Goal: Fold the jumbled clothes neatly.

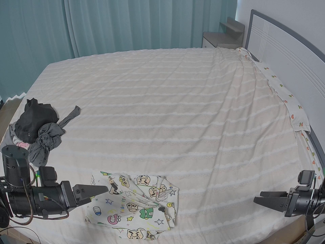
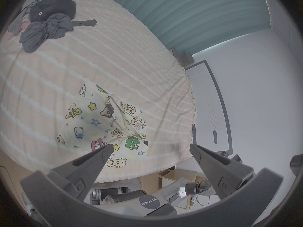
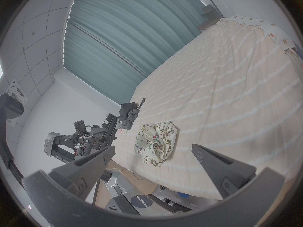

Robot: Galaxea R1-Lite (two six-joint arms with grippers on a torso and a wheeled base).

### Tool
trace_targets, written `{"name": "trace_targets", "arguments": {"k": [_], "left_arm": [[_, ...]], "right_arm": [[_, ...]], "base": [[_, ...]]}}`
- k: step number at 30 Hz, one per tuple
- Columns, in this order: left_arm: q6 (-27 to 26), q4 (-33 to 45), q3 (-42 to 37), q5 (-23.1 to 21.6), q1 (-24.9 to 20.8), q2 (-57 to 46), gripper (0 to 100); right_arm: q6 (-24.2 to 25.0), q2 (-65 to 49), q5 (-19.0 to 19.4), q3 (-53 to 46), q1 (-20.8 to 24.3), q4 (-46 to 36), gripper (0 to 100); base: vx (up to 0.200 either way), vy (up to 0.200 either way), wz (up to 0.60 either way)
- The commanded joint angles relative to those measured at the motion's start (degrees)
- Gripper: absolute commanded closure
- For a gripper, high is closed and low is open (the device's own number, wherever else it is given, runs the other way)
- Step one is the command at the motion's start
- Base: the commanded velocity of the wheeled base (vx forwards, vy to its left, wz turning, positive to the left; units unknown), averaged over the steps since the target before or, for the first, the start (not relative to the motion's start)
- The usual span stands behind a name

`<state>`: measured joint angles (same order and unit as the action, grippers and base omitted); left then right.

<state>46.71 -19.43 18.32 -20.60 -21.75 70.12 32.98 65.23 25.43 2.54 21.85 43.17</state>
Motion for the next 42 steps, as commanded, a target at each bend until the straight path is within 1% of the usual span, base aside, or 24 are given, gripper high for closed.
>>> {"name": "trace_targets", "arguments": {"k": [1,3,4,11,18,21,22,26,30,33,39,42], "left_arm": [[0.1,-0.3,-2.7,-1.6,2.5,-4.0,0],[0.1,-0.4,-3.0,-2.2,2.6,-4.1,0],[0.1,-0.4,-3.1,-3.2,3.2,-4.3,0],[0.0,-0.4,-4.0,-5.9,5.8,-4.2,0],[0.0,-0.4,-4.4,-6.1,5.9,-4.2,0],[0.1,-0.4,-4.5,-6.1,5.9,-4.3,0],[0.1,-0.4,-5.0,-6.1,5.8,-4.4,0],[-0.1,-1.2,-6.1,-6.8,5.4,-4.3,0],[-0.1,-1.4,-6.4,-7.9,5.5,-4.4,0],[0.0,-1.4,-6.4,-8.0,5.5,-4.1,0],[-0.1,-1.4,-6.4,-8.1,5.5,-4.1,0],[-0.2,-1.4,-6.5,-8.1,5.4,-4.1,0]], "right_arm": [[0.0,2.4,0.0,0.9,0.6,-0.2,0],[0.0,2.4,0.0,0.9,0.6,-0.3,0],[0.0,2.4,0.0,1.1,0.6,-1.1,0],[0.0,3.1,-0.1,2.6,0.6,-2.8,0],[-0.1,5.1,-0.1,4.8,1.0,-3.7,0],[-0.3,6.8,-1.3,5.6,2.3,-3.6,0],[-0.4,7.7,-2.8,6.1,3.2,-3.7,0],[-0.4,9.5,-4.6,7.3,5.4,-3.6,0],[-0.4,10.7,-4.8,8.5,6.3,-3.7,0],[-0.5,12.7,-6.2,9.0,7.2,-3.6,0],[-0.5,14.0,-6.5,9.1,7.9,-3.6,0],[-0.5,15.1,-6.6,11.0,7.9,-3.7,0]], "base": [[0.0,0.0,0.0],[0.0,0.0,0.0],[0.0,0.2,0.0],[0.0,0.2,0.0],[0.0,0.2,0.0],[0.0,0.2,0.0],[0.0,0.0,0.0],[0.0,0.0,0.0],[0.0,0.0,0.0],[0.0,0.0,0.0],[-0.2,0.0,0.0],[0.0,0.0,0.0]]}}
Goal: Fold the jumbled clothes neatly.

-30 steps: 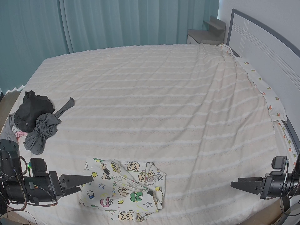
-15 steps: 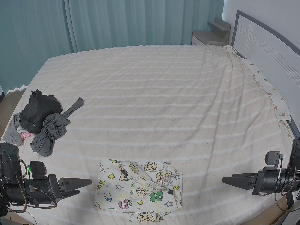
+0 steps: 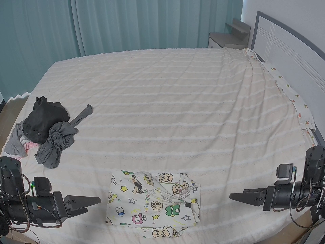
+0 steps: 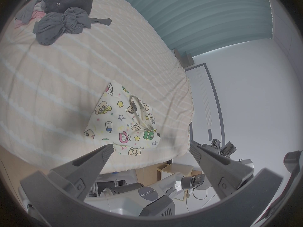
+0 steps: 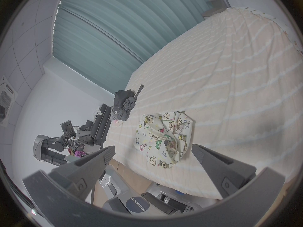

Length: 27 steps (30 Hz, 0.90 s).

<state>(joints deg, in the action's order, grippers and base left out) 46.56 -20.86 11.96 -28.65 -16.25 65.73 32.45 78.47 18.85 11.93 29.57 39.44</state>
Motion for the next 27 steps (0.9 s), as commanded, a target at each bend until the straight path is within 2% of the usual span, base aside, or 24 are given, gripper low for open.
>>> {"name": "trace_targets", "arguments": {"k": [1,8,15,18,21,22,24,27], "left_arm": [[-0.1,0.0,-0.1,0.0,-0.1,0.3,0],[-0.2,-0.4,0.3,0.3,0.6,0.8,0],[0.4,-3.9,0.1,0.3,3.7,3.0,0],[0.1,-4.0,-0.1,0.0,4.0,3.0,0],[0.0,-4.1,-0.1,0.0,4.0,3.1,0],[0.1,-4.1,-0.1,0.0,4.0,3.0,0],[0.0,-4.1,-0.1,0.0,4.0,3.2,0],[0.1,-4.1,0.0,0.0,4.0,3.7,0]], "right_arm": [[0.0,2.2,0.0,2.1,0.1,0.0,0],[0.0,8.0,-1.6,7.4,0.6,-0.4,0],[-0.1,16.3,-9.0,17.6,6.7,-4.8,0],[-0.4,18.5,-10.1,21.4,8.6,-6.5,0],[-0.8,20.6,-11.6,25.2,9.6,-9.6,0],[-1.4,22.9,-13.9,28.2,10.8,-13.0,0],[-1.6,25.0,-15.9,30.5,11.9,-14.7,0],[-1.9,27.1,-16.6,32.5,13.5,-15.3,0]], "base": [[0.0,0.0,0.0],[0.0,0.0,0.0],[0.0,0.0,0.0],[0.0,0.2,0.0],[0.0,0.0,0.0],[0.0,0.0,0.0],[0.0,0.0,0.0],[0.0,0.0,0.0]]}}
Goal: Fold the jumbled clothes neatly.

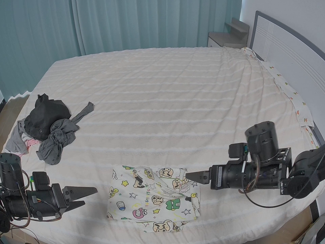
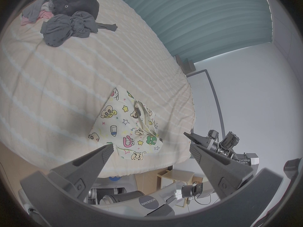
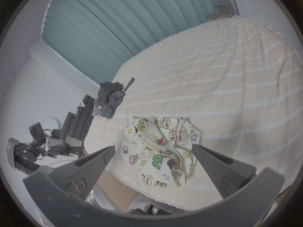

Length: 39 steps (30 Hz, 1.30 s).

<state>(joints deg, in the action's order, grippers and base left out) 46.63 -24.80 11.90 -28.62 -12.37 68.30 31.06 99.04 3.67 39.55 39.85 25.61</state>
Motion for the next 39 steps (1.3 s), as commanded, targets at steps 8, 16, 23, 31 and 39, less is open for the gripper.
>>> {"name": "trace_targets", "arguments": {"k": [8,16,23,31,39], "left_arm": [[0.1,-0.3,0.0,-0.8,0.2,1.8,0],[0.1,-0.3,0.0,-1.0,0.2,2.0,0],[0.1,-0.3,0.0,-1.1,0.2,2.1,0],[-0.1,-0.3,-0.1,-1.1,0.2,2.2,0],[-0.1,-0.3,-0.1,-1.1,0.2,3.3,0]], "right_arm": [[-2.7,12.1,-5.9,9.4,6.1,-3.2,0],[-3.1,17.2,-10.9,15.6,7.0,-3.4,0],[-4.2,20.0,-12.7,18.9,9.8,-6.2,0],[-9.8,22.3,-16.6,19.7,10.0,-5.7,0],[-17.0,25.3,-20.9,20.7,9.6,-5.7,0]], "base": [[0.0,0.05,0.0],[0.0,0.2,0.0],[0.0,0.143,0.0],[0.0,0.0,0.0],[0.0,0.0,0.0]]}}
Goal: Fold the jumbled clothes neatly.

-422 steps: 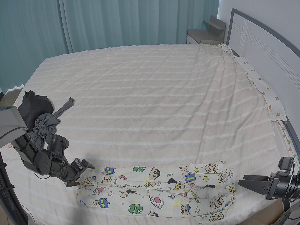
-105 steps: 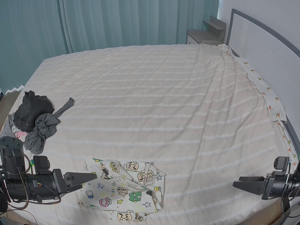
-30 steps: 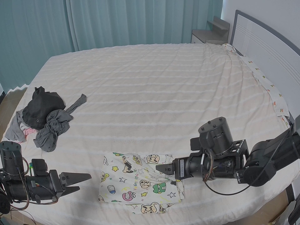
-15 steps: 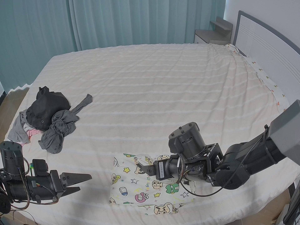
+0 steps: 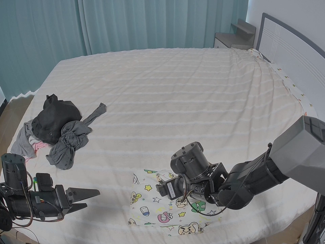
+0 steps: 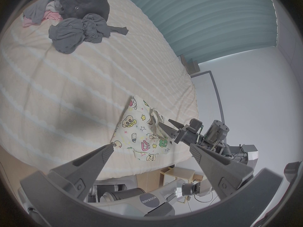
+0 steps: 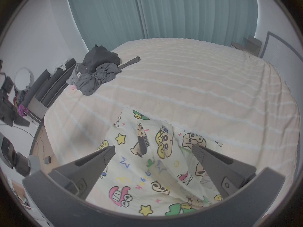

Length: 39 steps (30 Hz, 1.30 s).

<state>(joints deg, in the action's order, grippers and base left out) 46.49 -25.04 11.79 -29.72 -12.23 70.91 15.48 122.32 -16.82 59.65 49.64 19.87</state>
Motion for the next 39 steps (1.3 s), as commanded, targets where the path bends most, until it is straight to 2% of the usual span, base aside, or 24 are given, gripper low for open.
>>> {"name": "trace_targets", "arguments": {"k": [1,4,21,22,33,39], "left_arm": [[0.0,0.0,0.0,0.0,0.0,0.6,0],[0.0,0.0,0.0,0.0,-0.1,0.7,0],[0.0,-1.9,-0.9,0.0,-0.1,1.9,0],[0.0,-2.4,-1.1,0.0,-0.1,2.1,0],[0.1,-3.6,-1.5,0.0,-0.1,3.0,0],[0.1,-3.6,-1.7,0.0,-0.1,3.1,0]], "right_arm": [[-2.1,2.5,-0.5,0.6,-0.1,0.0,0],[-4.1,3.5,-0.7,1.4,-0.1,0.2,0],[-4.9,7.5,1.5,3.5,-1.7,1.0,0],[-5.0,7.7,1.5,3.5,-1.7,1.2,100],[-5.3,7.5,0.8,3.2,-3.3,3.9,100],[-2.9,3.4,0.6,0.4,-4.5,3.9,100]], "base": [[0.0,0.0,0.0],[0.0,0.0,0.0],[0.0,0.0,0.0],[0.0,0.0,0.0],[0.0,0.0,0.0],[0.0,0.0,0.0]]}}
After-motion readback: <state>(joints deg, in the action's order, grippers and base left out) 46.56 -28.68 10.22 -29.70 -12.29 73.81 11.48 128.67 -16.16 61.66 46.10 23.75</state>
